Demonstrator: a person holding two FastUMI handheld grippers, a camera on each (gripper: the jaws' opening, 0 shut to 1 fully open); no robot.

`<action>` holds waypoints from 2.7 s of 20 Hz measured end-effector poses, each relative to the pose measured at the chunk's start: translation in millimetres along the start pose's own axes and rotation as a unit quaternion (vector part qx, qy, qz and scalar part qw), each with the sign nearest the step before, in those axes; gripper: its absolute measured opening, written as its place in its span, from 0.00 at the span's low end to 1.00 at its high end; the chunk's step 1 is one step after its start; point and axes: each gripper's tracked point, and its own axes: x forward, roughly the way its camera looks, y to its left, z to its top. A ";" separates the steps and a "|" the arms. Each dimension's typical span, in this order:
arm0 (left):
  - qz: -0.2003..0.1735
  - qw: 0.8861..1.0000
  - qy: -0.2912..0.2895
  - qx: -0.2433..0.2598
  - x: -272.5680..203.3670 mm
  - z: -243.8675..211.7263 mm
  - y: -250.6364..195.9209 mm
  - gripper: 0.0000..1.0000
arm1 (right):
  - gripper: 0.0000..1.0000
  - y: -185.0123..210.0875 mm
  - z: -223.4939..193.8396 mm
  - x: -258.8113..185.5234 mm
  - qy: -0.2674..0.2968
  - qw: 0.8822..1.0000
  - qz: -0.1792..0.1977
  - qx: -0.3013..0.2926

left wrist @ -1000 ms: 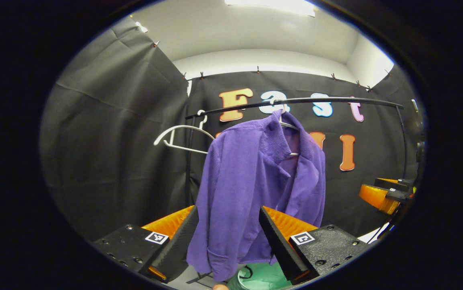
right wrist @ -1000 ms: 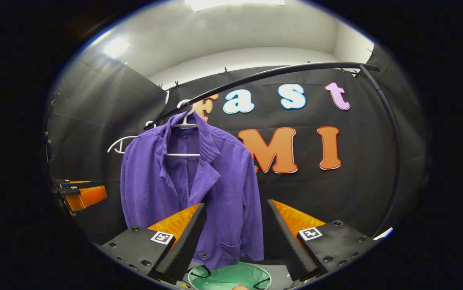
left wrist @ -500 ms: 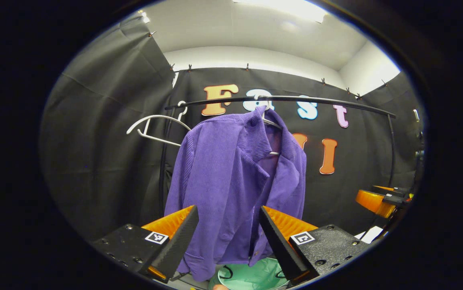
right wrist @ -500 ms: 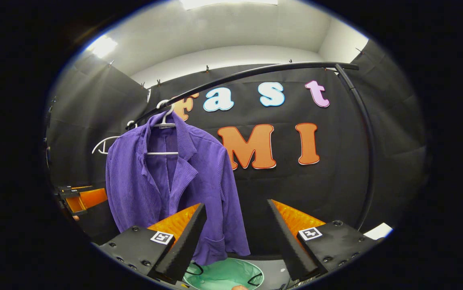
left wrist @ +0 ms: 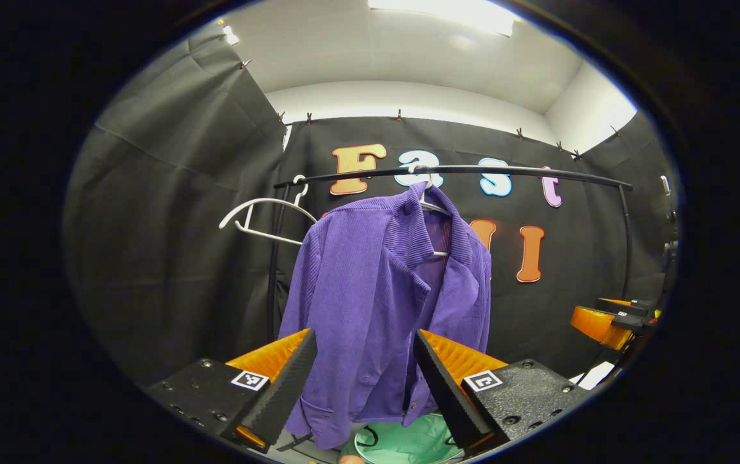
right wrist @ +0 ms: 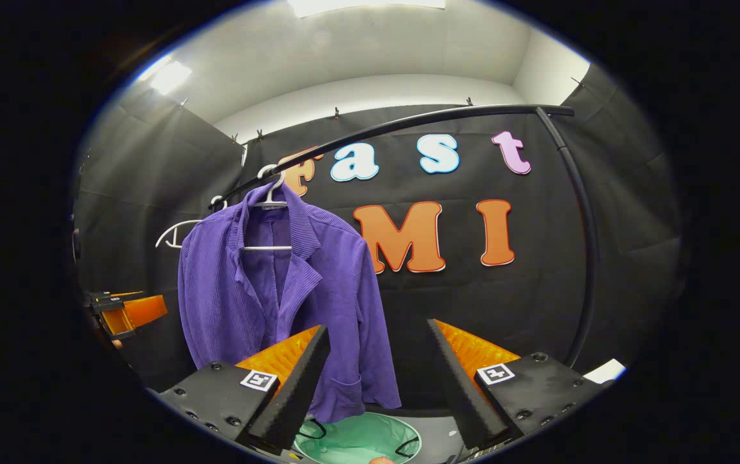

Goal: Grasp the clothes on the hanger with both hands and then place them into the laundry hamper below.

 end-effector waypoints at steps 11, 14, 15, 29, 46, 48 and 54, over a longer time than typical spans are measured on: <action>0.027 1.000 0.013 0.003 18.4 -6.5 4.9 0.95 | 0.98 75.0 -7.5 60.7 0.011 0.995 0.094 0.010; 0.036 0.999 0.016 0.008 22.5 -6.5 7.4 0.92 | 0.89 100.4 -9.5 84.1 0.014 0.992 0.123 0.011; 0.039 0.999 0.017 0.011 23.1 -6.5 8.2 0.92 | 0.89 105.8 -11.8 93.9 0.015 0.992 0.127 0.009; 0.011 0.999 0.032 0.018 79.1 -17.6 -34.5 0.92 | 0.09 99.9 -55.4 205.5 0.079 0.983 0.112 0.119; 0.065 0.996 0.052 0.020 195.5 -44.3 -45.5 0.36 | 0.09 28.0 -8.9 201.3 0.012 0.983 0.141 0.114; 0.008 1.000 0.030 -0.002 189.0 -36.7 -60.3 0.01 | 0.09 19.7 -7.7 204.8 0.018 0.984 0.138 0.112; -0.023 0.998 0.007 0.051 141.4 -2.4 -51.4 0.00 | 0.10 16.9 2.7 221.7 0.061 0.974 0.171 0.139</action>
